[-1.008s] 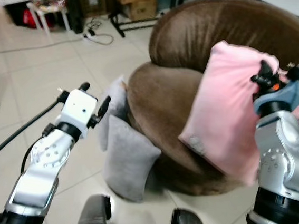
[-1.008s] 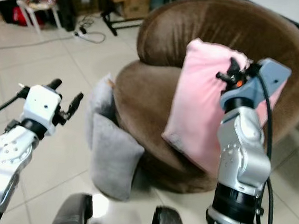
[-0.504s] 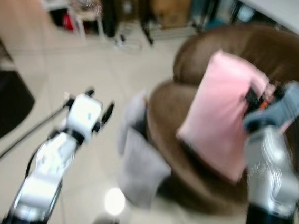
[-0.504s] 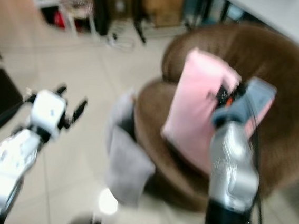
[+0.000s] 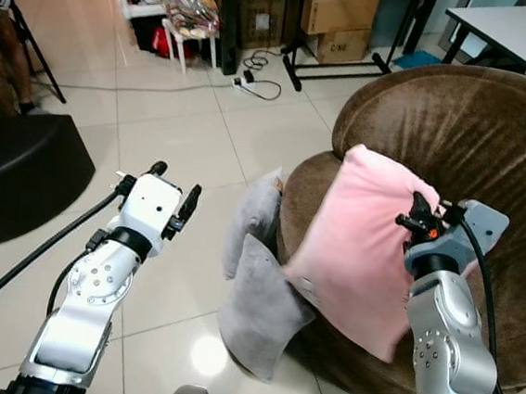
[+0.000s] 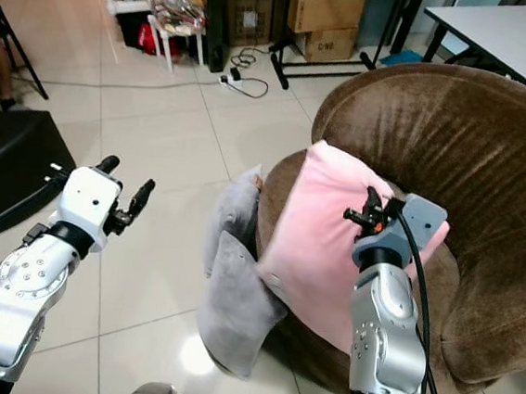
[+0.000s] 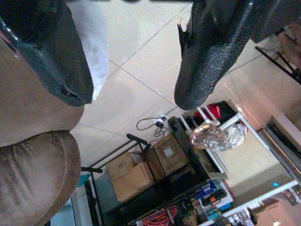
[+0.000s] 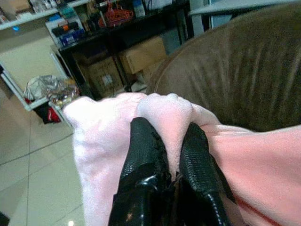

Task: Move the pillow to the sofa from floor

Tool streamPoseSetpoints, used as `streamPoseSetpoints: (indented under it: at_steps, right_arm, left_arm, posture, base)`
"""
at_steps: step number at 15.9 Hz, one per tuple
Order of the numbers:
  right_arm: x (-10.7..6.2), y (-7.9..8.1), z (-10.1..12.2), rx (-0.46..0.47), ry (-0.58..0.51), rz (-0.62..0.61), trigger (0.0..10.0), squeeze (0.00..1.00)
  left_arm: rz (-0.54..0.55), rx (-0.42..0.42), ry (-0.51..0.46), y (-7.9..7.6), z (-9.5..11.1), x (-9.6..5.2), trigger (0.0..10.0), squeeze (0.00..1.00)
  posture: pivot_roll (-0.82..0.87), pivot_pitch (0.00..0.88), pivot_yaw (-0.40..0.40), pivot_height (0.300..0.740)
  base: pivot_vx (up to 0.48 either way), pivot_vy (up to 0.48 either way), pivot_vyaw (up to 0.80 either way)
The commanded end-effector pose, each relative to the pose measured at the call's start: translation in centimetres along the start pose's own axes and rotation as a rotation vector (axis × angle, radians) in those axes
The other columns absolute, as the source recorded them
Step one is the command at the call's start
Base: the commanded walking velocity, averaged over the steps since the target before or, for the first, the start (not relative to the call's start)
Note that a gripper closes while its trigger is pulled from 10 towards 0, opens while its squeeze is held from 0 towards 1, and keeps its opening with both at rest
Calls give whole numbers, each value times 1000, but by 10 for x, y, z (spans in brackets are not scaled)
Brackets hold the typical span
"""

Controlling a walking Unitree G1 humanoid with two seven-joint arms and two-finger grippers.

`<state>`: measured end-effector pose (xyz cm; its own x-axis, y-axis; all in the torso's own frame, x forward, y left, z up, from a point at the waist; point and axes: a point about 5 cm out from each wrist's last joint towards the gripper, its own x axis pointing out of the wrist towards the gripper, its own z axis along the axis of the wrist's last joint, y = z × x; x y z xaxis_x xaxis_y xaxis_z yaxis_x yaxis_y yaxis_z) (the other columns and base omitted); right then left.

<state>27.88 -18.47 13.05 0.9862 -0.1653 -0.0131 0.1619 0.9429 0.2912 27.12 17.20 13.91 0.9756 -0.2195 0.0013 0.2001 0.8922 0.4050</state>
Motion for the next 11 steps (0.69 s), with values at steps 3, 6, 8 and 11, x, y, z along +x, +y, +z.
streamPoseSetpoints:
  at_steps: [3, 6, 8, 11]
  right_arm:
    - [3, -1, -8, -113, 31, -44, 10000, 0]
    - [-1, -1, -23, -198, 55, -44, 10000, 0]
    - [-8, 5, -32, -194, 34, 19, 10000, 0]
    - [-7, 12, -29, -103, 10, 63, 10000, 0]
  left_arm:
    - [-27, 5, -10, 1, 2, 6, 10000, 0]
    - [-36, -2, -15, 1, -4, 2, 10000, 0]
    - [-21, -23, -6, 1, -8, -3, 10000, 0]
    - [1, -30, -8, 3, -7, -5, 10000, 0]
  posture:
    - [-10, 0, 76, 740]
    - [-4, 0, 79, 740]
    - [5, 0, 67, 740]
    - [24, 0, 40, 740]
  base:
    - [0, 0, 0]
    - [0, 0, 0]
    - [0, 0, 0]
    - [0, 0, 0]
